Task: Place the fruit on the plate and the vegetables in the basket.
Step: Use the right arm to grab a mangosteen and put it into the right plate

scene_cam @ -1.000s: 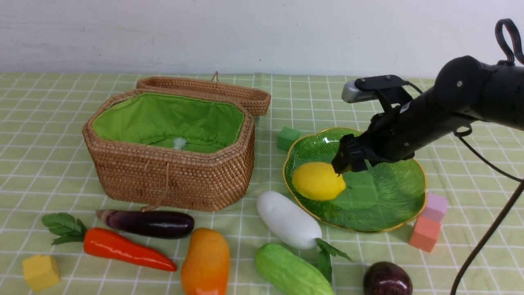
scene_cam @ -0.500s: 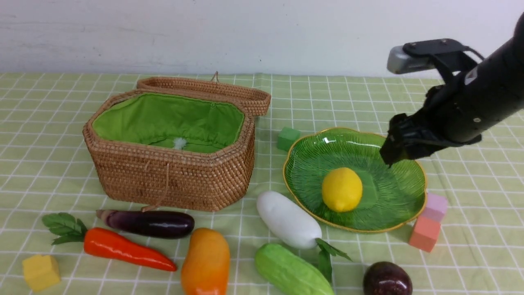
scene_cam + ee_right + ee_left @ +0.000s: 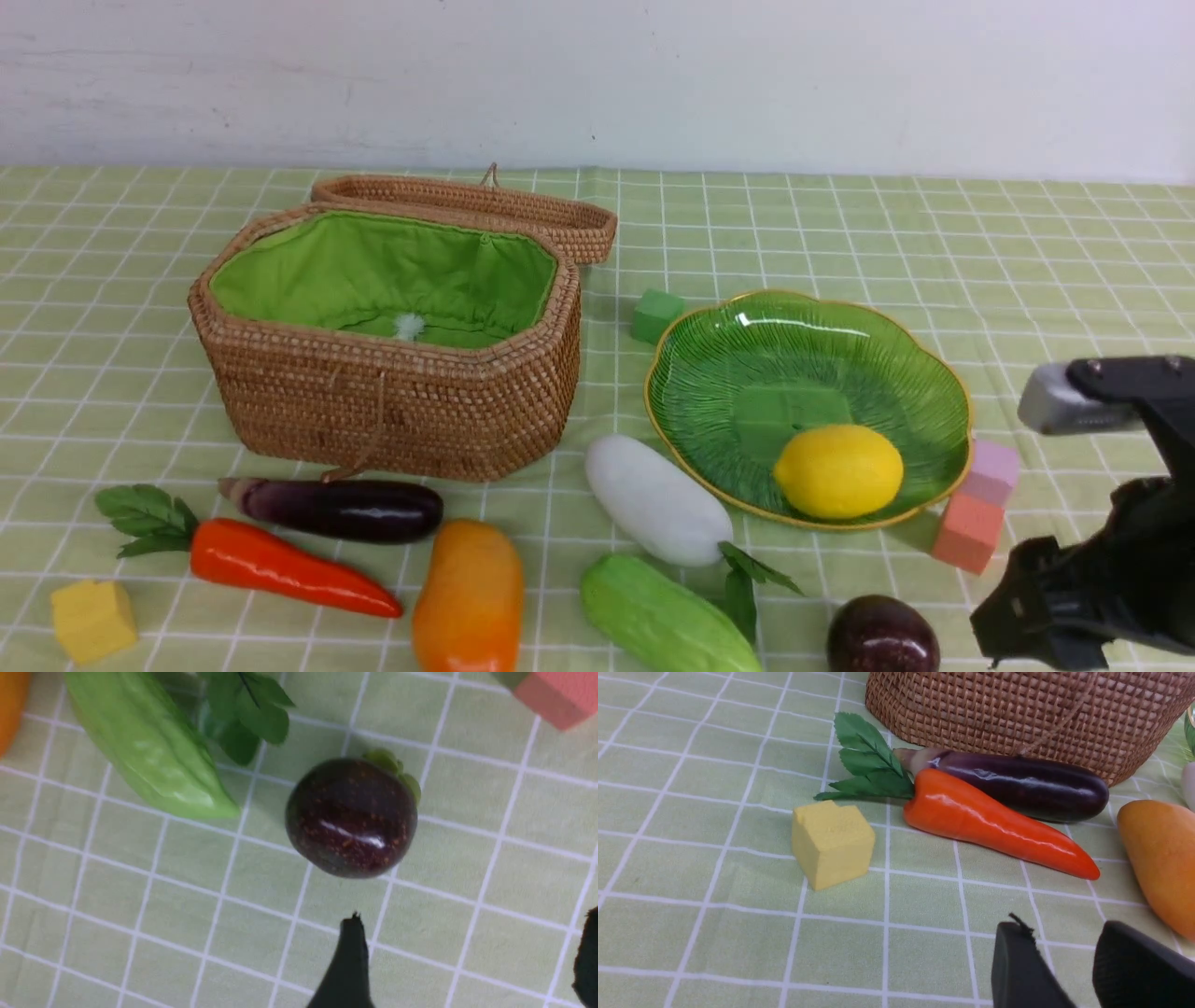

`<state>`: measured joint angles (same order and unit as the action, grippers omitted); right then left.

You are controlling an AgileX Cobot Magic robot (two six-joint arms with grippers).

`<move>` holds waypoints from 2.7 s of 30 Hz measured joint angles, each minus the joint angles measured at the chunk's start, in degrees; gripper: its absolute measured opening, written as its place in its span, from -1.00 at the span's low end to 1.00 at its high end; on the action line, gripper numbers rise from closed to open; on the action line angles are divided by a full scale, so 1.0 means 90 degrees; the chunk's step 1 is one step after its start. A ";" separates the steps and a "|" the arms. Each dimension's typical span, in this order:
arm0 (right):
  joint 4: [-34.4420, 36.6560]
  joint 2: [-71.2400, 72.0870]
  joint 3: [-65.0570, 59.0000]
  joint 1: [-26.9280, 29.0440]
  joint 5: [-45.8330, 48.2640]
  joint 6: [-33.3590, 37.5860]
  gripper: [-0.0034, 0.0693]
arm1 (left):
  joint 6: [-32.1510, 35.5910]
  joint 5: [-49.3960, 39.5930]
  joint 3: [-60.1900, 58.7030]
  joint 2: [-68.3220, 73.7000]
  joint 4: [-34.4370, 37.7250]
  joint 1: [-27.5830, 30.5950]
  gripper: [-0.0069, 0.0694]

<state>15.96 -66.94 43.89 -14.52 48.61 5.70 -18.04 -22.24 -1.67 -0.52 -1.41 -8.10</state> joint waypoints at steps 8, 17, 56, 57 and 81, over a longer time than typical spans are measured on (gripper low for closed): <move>0.1481 -0.0607 -0.0289 -0.0172 -0.0862 0.0235 0.72 | 0.0000 0.0000 0.0000 0.0000 0.0000 0.0000 -0.19; 0.1165 -0.1946 -0.0289 -0.0502 -0.1732 0.0041 0.72 | 0.0000 0.0000 0.0000 0.0000 0.0000 0.0000 -0.19; 0.0850 -0.1567 -0.0289 -0.0512 -0.1989 -0.1356 0.94 | 0.0000 0.0000 0.0000 0.0000 0.0000 0.0000 -0.19; 0.0972 -0.1575 -0.0289 -0.0512 -0.2044 -0.1363 0.95 | 0.0000 0.0000 0.0000 0.0000 0.0000 0.0000 -0.19; 0.0778 -0.2661 -0.0190 -0.0525 -0.3571 -0.0772 0.75 | 0.0000 0.0000 0.0000 0.0000 0.0000 0.0000 -0.19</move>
<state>22.97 -90.89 42.18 -19.25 16.47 -1.24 -18.04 -22.24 -1.67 -0.52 -1.41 -8.10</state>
